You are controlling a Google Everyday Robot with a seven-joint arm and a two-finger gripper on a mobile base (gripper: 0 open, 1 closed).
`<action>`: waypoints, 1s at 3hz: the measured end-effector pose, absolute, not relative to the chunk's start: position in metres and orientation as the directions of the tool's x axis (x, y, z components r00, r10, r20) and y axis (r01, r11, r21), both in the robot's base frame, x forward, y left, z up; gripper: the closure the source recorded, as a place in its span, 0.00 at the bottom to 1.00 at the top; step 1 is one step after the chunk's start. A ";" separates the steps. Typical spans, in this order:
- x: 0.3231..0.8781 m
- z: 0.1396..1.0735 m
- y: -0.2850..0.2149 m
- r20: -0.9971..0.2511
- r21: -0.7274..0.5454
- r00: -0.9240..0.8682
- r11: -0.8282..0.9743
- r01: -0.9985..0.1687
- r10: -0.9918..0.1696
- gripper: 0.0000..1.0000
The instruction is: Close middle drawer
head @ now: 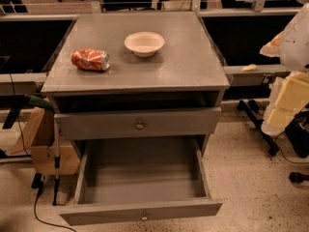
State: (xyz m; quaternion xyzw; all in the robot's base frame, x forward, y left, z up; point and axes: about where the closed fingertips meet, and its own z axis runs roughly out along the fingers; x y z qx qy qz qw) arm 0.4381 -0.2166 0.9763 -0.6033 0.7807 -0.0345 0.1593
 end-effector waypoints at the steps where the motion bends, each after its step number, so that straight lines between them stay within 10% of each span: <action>1: 0.437 0.976 -0.215 -0.221 -0.251 -0.220 0.274 -0.928 -0.950 0.00; 3: 0.408 0.867 -0.188 -0.337 -0.061 -0.451 0.497 -0.865 -0.826 0.00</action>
Offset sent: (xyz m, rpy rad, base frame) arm -0.0409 0.0282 -0.1155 0.1532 0.0927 -0.1700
